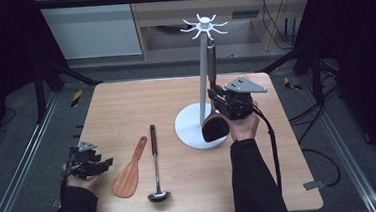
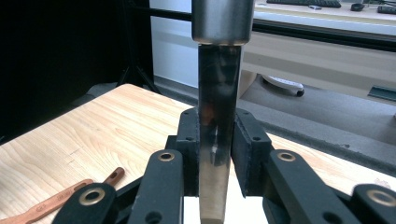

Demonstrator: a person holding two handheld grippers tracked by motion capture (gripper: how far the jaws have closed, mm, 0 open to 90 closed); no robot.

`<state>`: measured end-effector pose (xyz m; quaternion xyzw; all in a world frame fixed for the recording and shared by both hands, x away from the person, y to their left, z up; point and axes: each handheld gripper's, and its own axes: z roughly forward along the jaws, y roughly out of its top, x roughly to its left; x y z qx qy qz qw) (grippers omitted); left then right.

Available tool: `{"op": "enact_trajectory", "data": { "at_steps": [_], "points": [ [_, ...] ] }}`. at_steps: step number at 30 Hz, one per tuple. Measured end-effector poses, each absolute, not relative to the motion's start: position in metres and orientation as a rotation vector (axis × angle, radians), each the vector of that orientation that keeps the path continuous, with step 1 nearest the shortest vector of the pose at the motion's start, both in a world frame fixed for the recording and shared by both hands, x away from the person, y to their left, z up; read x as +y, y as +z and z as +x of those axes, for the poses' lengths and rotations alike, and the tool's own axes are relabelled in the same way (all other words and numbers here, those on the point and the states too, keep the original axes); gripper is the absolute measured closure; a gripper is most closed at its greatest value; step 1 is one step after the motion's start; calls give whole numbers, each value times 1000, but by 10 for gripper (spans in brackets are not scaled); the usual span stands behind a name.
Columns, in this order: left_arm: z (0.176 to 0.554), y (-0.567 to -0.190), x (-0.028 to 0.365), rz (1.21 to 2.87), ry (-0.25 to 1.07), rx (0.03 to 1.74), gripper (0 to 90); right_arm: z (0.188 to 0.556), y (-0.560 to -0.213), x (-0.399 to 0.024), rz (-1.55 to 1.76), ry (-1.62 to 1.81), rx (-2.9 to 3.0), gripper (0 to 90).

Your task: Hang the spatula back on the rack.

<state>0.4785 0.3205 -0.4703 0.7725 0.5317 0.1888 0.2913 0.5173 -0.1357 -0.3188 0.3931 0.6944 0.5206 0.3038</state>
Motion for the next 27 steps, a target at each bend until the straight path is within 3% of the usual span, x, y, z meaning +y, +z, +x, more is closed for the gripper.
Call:
{"op": "enact_trajectory", "data": {
  "at_steps": [27],
  "points": [
    [477, -469, 320, 2055, 503, 1412, 465, 492, -307, -146, 1001, 1426, 1806, 711]
  ]
}}
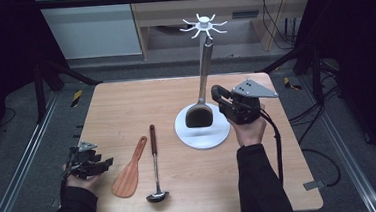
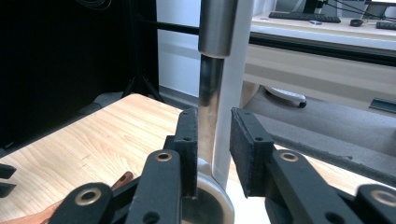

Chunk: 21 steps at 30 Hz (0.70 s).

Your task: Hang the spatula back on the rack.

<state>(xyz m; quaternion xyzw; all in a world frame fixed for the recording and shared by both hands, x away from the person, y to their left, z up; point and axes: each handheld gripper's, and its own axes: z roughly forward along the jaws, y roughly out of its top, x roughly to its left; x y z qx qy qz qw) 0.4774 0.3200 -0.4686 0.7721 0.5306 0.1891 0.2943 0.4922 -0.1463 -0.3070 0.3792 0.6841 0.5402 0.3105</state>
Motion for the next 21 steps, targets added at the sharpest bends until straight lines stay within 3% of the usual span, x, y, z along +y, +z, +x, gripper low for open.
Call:
{"op": "enact_trajectory", "data": {
  "at_steps": [9, 21],
  "points": [
    [475, -465, 318, 2034, 503, 1389, 480, 481, -332, -166, 1072, 1334, 1834, 617],
    [469, -455, 310, 2020, 497, 1324, 509, 473, -379, -198, 1209, 1217, 1882, 600]
  ]
}}
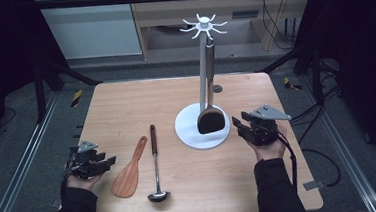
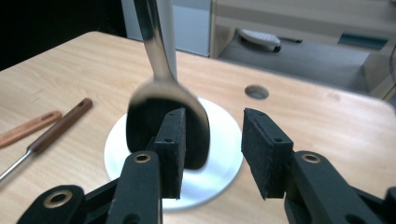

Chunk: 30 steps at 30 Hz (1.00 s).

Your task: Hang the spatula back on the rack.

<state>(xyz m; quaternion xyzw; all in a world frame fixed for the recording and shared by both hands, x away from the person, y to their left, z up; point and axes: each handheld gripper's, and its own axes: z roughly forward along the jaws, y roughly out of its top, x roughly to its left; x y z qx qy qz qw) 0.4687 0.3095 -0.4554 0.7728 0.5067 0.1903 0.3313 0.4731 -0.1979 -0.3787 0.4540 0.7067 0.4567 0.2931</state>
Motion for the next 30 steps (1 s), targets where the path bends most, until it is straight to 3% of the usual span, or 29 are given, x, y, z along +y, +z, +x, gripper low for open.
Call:
{"op": "enact_trajectory", "data": {
  "at_steps": [8, 12, 18, 25, 30],
  "points": [
    [462, -445, 300, 2032, 491, 1249, 535, 466, -407, -207, 1220, 1132, 1955, 651],
    [460, -443, 292, 2059, 521, 1239, 418, 463, -416, -210, 1256, 1113, 1988, 651],
    [457, -438, 283, 2077, 548, 1221, 338, 463, -426, -209, 1275, 1037, 2033, 627],
    [456, -437, 277, 2083, 514, 1214, 310, 456, -433, -217, 1321, 1022, 2044, 619],
    [455, -437, 271, 2076, 465, 1185, 347, 450, -436, -224, 1334, 1017, 2049, 611]
  ]
}}
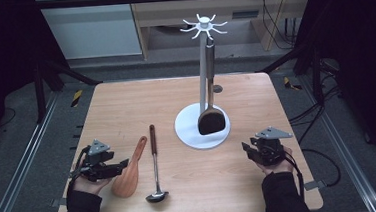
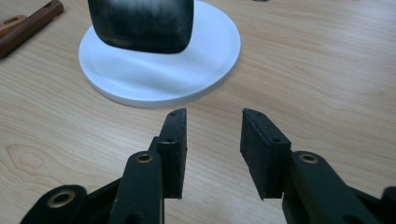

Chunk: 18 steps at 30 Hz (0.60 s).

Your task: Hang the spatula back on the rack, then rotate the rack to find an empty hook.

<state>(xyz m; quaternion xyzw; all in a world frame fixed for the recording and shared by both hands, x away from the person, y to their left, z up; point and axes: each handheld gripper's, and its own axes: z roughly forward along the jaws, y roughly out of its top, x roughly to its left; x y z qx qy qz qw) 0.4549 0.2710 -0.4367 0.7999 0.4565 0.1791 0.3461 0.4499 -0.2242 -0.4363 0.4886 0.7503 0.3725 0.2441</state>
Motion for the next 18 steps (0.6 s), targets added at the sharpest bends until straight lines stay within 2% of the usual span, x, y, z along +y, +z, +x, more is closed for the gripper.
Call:
{"op": "enact_trajectory", "data": {
  "at_steps": [3, 11, 18],
  "points": [
    [455, -436, 265, 2086, 438, 1157, 406, 446, -439, -230, 1355, 1014, 2056, 604],
    [461, -435, 251, 2102, 309, 1152, 476, 438, -446, -242, 1373, 999, 2083, 589],
    [463, -434, 236, 2132, 334, 1148, 459, 438, -447, -244, 1383, 986, 2080, 582]
  ]
}}
